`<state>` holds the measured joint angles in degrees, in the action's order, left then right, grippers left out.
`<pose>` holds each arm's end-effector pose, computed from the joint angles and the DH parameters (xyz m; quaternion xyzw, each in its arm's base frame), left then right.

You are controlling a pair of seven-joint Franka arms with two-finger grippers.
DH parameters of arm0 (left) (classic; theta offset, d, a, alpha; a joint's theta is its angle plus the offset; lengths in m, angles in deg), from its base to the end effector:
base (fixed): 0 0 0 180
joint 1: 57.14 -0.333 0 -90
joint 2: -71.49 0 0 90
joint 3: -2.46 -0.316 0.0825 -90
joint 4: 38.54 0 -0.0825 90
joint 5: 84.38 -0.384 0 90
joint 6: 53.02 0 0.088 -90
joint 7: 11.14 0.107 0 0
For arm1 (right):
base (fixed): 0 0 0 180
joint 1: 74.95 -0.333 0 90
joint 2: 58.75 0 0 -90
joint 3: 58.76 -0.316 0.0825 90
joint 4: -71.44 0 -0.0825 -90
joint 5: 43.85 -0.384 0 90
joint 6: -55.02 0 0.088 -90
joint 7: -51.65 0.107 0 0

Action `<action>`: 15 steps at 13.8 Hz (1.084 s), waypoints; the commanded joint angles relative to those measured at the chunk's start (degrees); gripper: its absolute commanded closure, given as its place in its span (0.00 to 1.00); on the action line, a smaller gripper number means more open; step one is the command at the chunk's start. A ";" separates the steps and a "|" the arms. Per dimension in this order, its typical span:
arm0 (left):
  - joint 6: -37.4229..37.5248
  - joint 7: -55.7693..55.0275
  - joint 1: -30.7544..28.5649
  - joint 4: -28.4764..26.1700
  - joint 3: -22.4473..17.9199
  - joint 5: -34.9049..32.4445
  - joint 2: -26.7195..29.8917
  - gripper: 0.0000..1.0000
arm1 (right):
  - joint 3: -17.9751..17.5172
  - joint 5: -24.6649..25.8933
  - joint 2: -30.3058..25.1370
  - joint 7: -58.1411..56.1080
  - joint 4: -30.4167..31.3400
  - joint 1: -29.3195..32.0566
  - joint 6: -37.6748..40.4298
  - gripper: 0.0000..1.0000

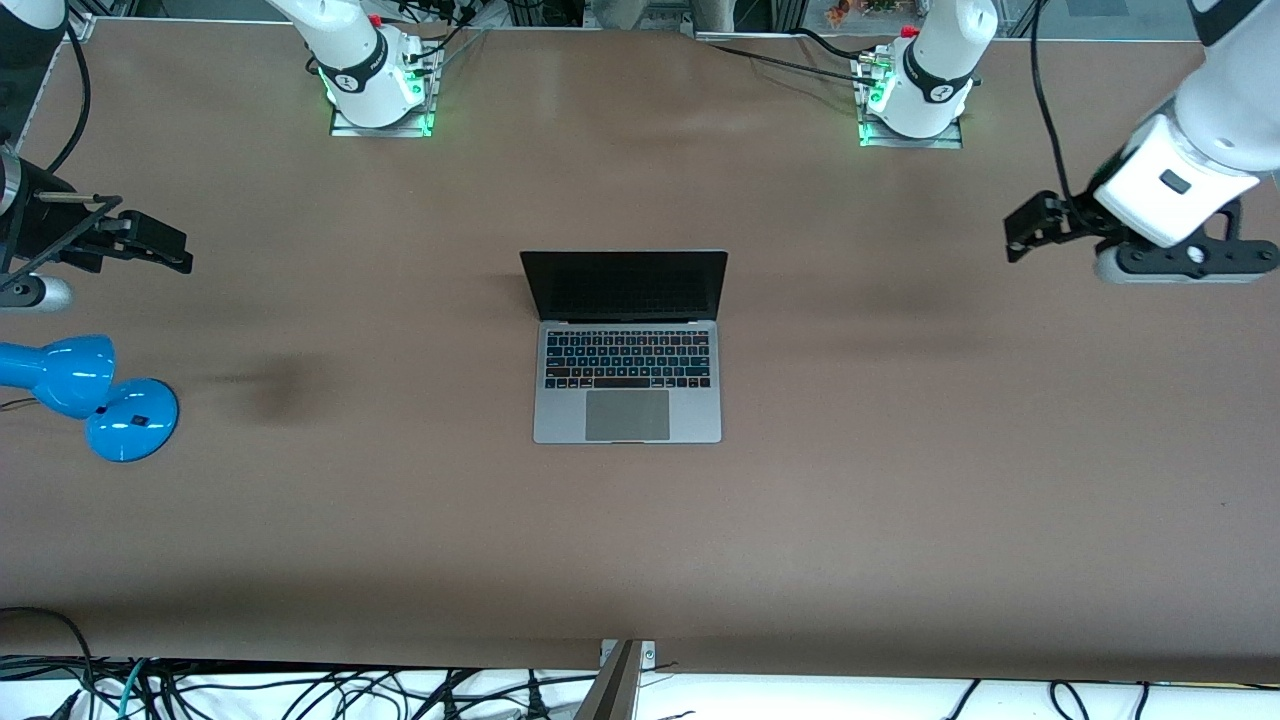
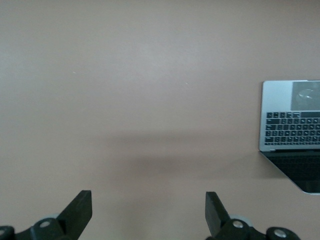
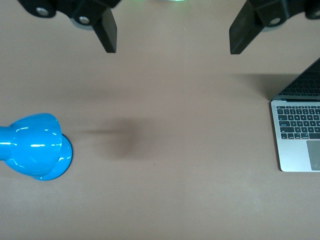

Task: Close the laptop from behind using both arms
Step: 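Raise both grippers from rest and start moving toward the laptop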

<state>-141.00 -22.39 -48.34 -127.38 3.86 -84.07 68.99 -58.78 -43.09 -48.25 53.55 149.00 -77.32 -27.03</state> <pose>0.5546 -0.1001 0.6066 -0.9995 -0.0091 0.0294 0.0023 0.5956 0.0233 0.6085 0.9986 0.0037 -0.0521 0.0085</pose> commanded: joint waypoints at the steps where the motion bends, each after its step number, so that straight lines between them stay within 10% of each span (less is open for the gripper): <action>1: 0.45 -3.16 -0.01 -1.69 2.63 1.01 1.53 0.00 | -0.24 0.12 -1.19 0.65 0.75 -0.01 0.31 0.00; 11: -0.17 -12.57 -0.10 -5.47 12.04 2.75 3.20 0.00 | -0.24 -0.06 -0.92 0.65 1.01 -0.53 0.22 0.00; 15: -2.36 -15.12 -0.01 -7.05 14.24 3.20 3.38 0.00 | -5.68 -0.06 0.04 0.74 1.54 -0.80 -0.13 0.00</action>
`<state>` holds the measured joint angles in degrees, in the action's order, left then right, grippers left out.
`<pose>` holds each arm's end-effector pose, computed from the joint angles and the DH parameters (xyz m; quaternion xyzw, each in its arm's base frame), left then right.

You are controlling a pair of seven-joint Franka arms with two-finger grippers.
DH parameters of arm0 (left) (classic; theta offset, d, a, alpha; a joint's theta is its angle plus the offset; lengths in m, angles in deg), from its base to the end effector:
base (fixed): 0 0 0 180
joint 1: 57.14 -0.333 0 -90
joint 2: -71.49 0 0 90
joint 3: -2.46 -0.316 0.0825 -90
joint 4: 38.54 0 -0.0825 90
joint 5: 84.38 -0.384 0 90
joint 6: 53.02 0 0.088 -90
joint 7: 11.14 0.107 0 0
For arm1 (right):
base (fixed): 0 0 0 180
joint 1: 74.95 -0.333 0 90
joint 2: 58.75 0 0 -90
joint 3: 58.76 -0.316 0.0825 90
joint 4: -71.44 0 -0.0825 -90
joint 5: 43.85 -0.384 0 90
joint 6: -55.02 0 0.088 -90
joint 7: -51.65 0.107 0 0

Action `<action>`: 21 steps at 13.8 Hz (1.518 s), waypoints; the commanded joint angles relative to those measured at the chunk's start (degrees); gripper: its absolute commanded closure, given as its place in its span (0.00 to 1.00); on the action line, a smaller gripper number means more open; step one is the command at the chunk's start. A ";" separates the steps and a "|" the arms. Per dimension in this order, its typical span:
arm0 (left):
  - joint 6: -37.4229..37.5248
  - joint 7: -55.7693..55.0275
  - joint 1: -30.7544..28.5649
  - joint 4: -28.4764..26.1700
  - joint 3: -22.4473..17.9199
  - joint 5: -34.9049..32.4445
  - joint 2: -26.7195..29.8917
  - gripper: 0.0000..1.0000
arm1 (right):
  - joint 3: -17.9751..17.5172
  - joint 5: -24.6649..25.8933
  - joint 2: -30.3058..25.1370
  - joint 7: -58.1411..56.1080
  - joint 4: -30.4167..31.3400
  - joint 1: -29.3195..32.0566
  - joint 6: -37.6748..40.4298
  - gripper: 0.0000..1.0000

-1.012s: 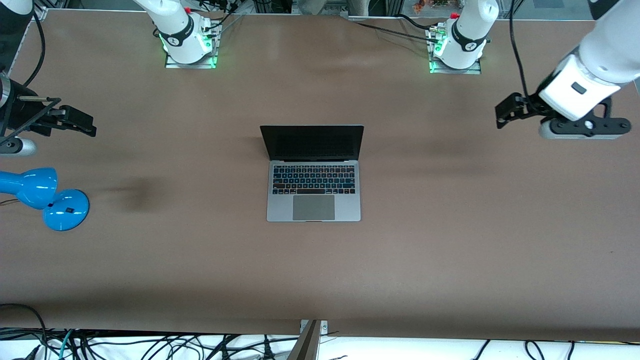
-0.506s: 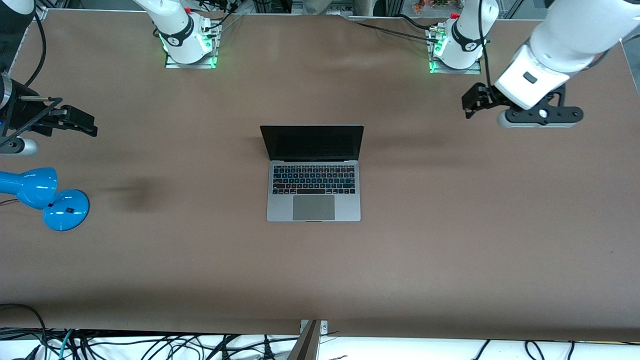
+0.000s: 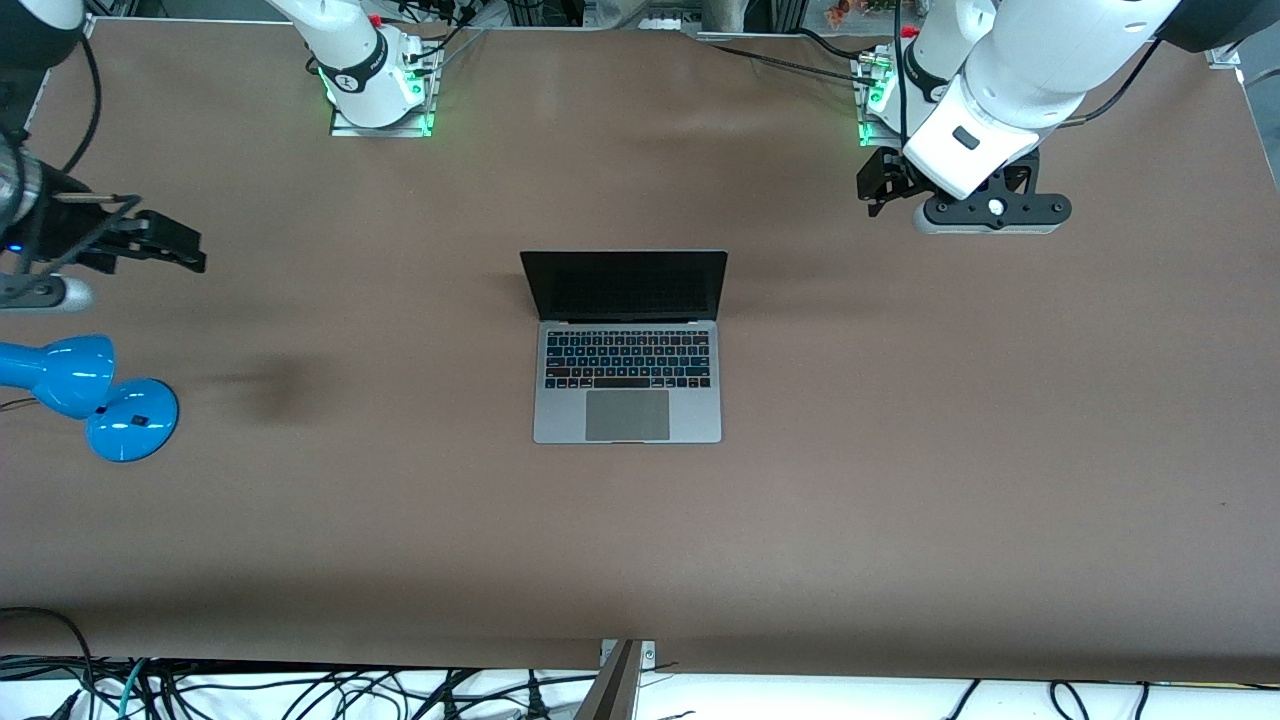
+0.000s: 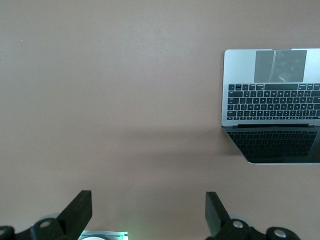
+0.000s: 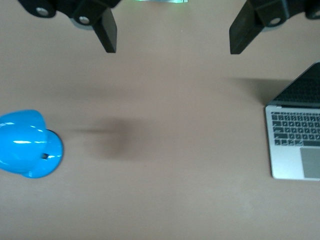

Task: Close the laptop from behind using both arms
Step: 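Move both grippers over the laptop screen's top edge from behind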

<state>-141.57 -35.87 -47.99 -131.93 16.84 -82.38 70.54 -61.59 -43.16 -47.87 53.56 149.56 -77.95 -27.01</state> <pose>0.5064 -0.2235 0.5858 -0.9985 -0.0108 0.0538 0.0027 0.5948 0.0563 0.6002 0.9976 0.0335 -0.0604 0.0054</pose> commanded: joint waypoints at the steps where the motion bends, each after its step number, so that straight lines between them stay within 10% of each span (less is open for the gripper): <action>1: -2.23 -3.21 -0.27 -2.68 2.05 2.12 1.83 0.00 | -4.45 -0.08 0.28 0.73 0.98 -0.17 -0.23 0.00; 11: -12.59 -11.65 -0.36 -12.86 10.31 4.68 5.60 0.01 | -10.53 0.01 4.68 22.76 1.42 -10.26 -2.34 0.01; 14: -14.19 -14.47 -0.27 -13.93 12.33 5.20 5.87 0.08 | -10.53 -0.17 7.04 27.52 1.42 -14.40 -3.66 0.17; 18: -18.05 -22.89 -0.27 -16.21 17.60 5.21 5.87 0.71 | -10.62 -5.15 9.77 34.28 1.42 -16.96 -4.10 0.46; 21: -19.20 -23.79 -0.27 -17.01 18.14 6.69 5.52 0.84 | -10.62 -7.99 11.53 35.79 1.42 -18.53 -5.94 0.60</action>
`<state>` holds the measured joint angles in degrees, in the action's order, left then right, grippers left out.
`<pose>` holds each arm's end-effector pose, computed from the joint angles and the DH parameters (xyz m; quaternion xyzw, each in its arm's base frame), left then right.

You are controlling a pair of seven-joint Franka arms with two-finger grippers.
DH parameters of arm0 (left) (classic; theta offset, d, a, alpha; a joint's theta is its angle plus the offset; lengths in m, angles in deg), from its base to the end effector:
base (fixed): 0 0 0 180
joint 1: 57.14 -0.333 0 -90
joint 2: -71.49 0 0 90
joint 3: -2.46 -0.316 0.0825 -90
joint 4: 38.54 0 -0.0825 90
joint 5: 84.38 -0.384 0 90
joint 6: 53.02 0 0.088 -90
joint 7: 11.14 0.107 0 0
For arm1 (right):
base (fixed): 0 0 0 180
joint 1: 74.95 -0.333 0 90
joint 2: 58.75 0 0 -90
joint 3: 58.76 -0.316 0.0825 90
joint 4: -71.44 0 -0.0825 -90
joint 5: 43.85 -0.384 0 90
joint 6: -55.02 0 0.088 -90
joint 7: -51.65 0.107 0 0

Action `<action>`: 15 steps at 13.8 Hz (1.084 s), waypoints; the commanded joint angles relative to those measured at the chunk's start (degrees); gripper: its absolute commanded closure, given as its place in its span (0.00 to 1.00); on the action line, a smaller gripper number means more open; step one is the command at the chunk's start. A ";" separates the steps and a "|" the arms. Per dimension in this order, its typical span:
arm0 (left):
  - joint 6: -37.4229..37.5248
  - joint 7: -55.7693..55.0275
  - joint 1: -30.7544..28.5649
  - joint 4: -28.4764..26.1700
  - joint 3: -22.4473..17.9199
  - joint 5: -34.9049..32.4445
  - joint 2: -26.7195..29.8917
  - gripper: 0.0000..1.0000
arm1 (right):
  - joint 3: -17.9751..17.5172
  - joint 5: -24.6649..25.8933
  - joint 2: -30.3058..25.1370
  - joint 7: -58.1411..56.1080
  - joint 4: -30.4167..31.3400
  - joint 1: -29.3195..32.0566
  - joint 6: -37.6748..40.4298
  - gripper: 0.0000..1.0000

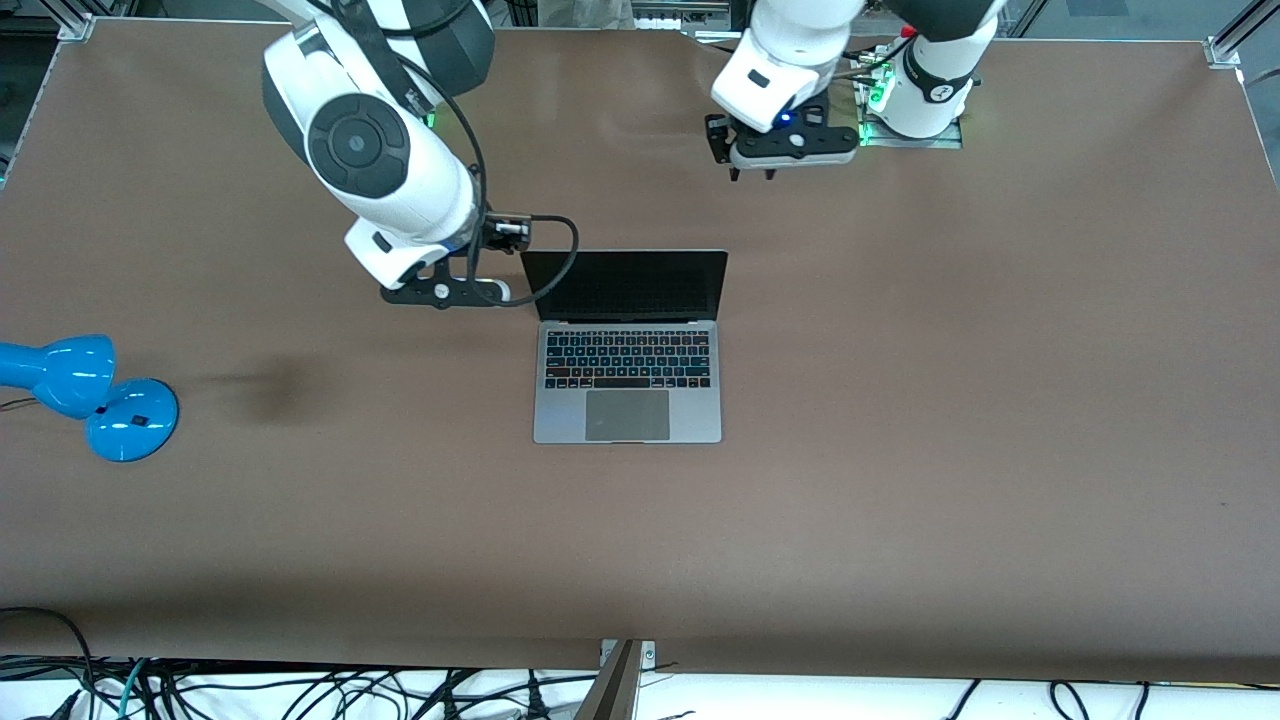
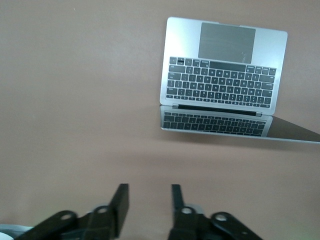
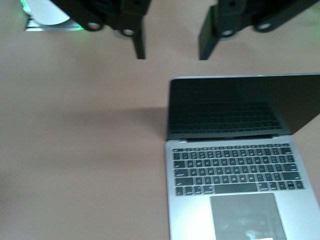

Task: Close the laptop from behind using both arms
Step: 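Move both grippers over the laptop screen's top edge from behind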

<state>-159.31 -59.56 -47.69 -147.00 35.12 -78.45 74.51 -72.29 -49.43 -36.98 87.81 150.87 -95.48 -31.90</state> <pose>0.3986 -0.3779 0.5200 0.9969 0.0696 -0.0228 0.0274 0.5406 0.3501 0.4839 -0.9883 0.0242 0.1503 0.0075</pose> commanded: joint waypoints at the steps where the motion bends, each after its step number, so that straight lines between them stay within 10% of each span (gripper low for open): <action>1: -1.64 -0.10 -0.57 -2.19 -0.06 2.94 1.38 0.94 | 0.17 -1.72 1.17 1.55 0.11 -1.80 -1.23 0.67; 15: -11.65 -6.78 -0.40 -8.70 3.72 4.88 -5.12 1.00 | 0.17 -6.64 7.94 6.21 2.83 -8.22 -5.88 0.95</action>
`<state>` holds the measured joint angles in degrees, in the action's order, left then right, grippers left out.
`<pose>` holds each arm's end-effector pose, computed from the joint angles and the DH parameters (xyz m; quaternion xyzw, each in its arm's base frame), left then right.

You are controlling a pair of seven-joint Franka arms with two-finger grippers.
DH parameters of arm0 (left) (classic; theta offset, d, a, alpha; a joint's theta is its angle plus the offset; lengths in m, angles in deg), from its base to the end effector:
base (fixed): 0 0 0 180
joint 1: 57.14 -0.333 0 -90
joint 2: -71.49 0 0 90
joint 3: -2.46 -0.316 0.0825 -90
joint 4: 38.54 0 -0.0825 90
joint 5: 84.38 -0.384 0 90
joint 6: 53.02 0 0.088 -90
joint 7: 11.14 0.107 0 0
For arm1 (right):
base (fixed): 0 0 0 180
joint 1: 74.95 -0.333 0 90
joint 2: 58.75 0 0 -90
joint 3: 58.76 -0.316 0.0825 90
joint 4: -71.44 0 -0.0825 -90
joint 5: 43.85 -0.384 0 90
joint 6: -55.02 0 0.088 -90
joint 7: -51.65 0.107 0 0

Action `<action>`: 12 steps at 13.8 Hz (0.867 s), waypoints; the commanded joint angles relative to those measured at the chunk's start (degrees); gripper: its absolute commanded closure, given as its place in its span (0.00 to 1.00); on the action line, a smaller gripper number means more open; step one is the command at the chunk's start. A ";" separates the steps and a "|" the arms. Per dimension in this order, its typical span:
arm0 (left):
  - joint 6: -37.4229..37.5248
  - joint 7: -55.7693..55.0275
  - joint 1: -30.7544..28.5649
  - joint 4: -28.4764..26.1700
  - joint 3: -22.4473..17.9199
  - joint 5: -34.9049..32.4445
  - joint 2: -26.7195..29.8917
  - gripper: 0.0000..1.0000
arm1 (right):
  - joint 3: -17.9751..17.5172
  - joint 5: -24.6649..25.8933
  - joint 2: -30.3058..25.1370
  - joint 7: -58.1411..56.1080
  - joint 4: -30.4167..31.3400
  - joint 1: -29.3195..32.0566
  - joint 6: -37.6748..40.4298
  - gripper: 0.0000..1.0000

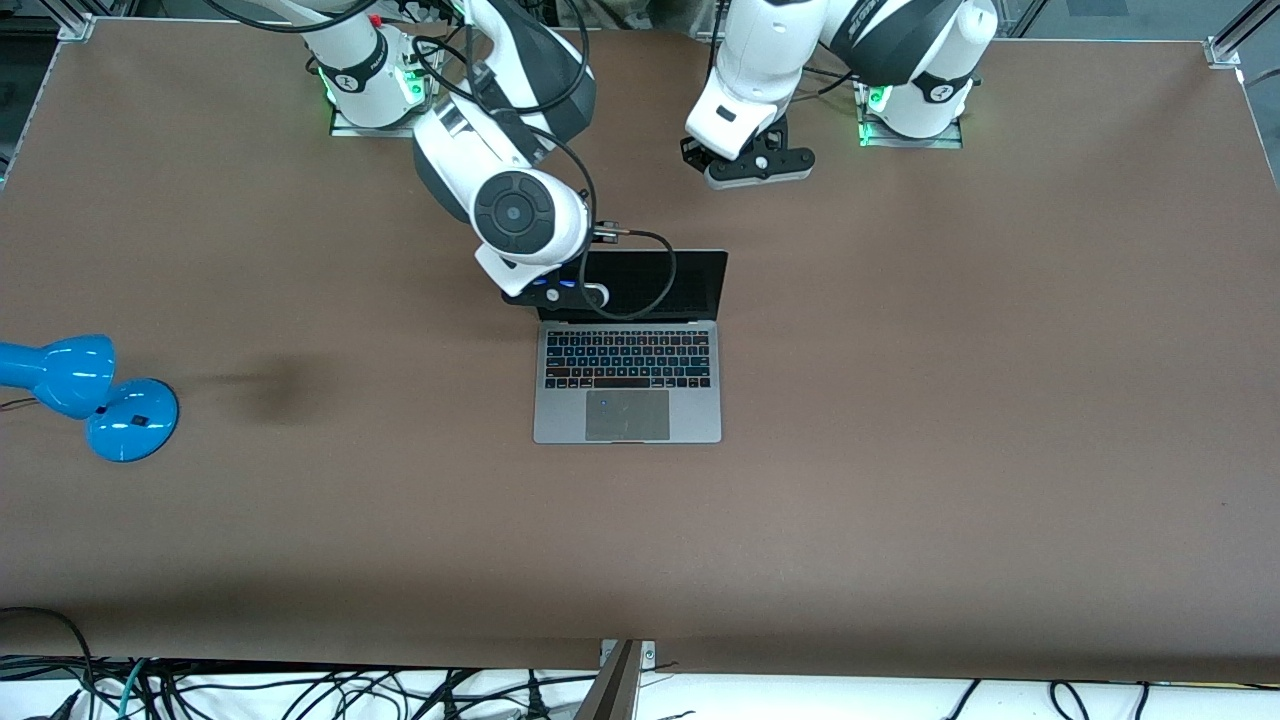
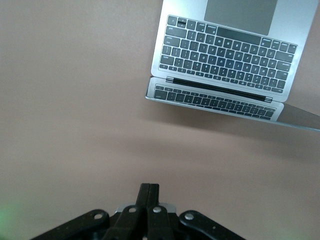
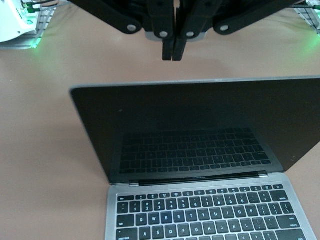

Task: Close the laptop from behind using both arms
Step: 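Move both grippers over the laptop screen's top edge from behind, then lower both grippers onto the back of the laptop screen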

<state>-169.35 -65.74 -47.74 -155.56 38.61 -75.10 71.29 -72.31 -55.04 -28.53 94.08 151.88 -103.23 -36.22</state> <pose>0.3784 -0.3985 0.4391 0.9906 0.1149 -0.0610 0.0413 0.5011 0.4394 0.3881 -0.9742 0.0286 0.2236 0.0083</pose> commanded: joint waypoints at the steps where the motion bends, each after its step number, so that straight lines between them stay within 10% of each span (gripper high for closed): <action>1: -2.93 -0.69 -0.34 -0.84 0.23 1.45 -2.60 1.00 | 0.18 -1.03 -0.16 -0.50 2.09 -0.72 -1.65 0.95; 12: -11.55 -6.39 -0.26 -0.23 0.06 -7.16 -13.76 1.00 | 0.62 -0.15 0.89 -3.32 2.88 -1.34 -6.21 0.95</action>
<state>-180.59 -69.56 -47.89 -158.09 38.49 -79.36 60.26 -72.08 -55.03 -27.12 91.66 154.03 -104.27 -40.37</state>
